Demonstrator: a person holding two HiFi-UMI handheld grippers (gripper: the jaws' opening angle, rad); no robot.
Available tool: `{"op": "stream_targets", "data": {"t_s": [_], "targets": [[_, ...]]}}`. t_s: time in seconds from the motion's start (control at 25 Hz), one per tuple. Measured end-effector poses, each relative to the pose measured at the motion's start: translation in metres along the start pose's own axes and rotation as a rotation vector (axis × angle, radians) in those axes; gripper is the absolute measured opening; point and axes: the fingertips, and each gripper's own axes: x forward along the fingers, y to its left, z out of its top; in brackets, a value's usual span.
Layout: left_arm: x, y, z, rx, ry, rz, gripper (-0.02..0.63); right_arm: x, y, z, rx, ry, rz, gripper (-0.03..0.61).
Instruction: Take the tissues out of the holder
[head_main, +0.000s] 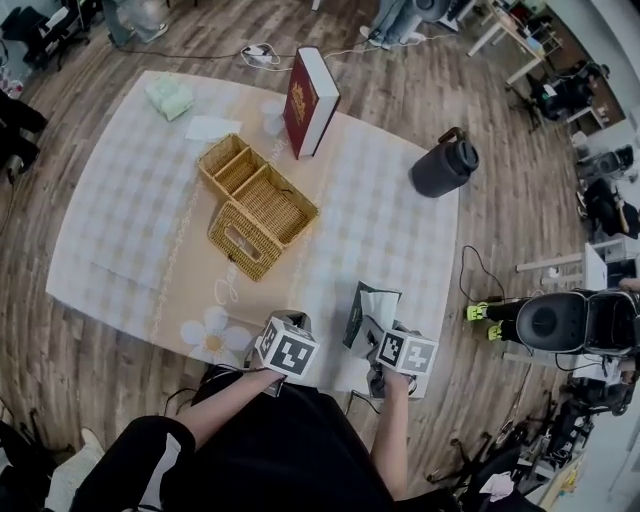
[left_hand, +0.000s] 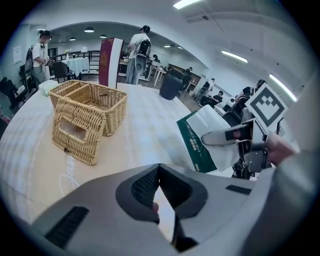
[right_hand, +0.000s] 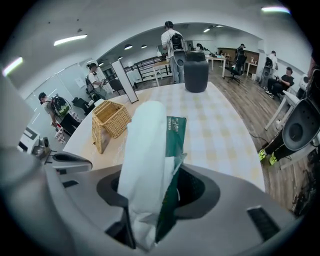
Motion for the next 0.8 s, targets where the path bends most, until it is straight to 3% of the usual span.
{"op": "stream_targets", "data": {"t_s": [0.44,0.8], "targets": [[0.033,-0.032,-0.004,-0.07,0.002,0.06,-0.002,0.023,-0.082,0.03,-0.13,0.048,-0.072,0.23],[0.035,-0.024,-0.013,-0.15,0.006,0.102,-0.002,0.046,-0.078,0.037,-0.27,0.108,-0.049,0.241]]}}
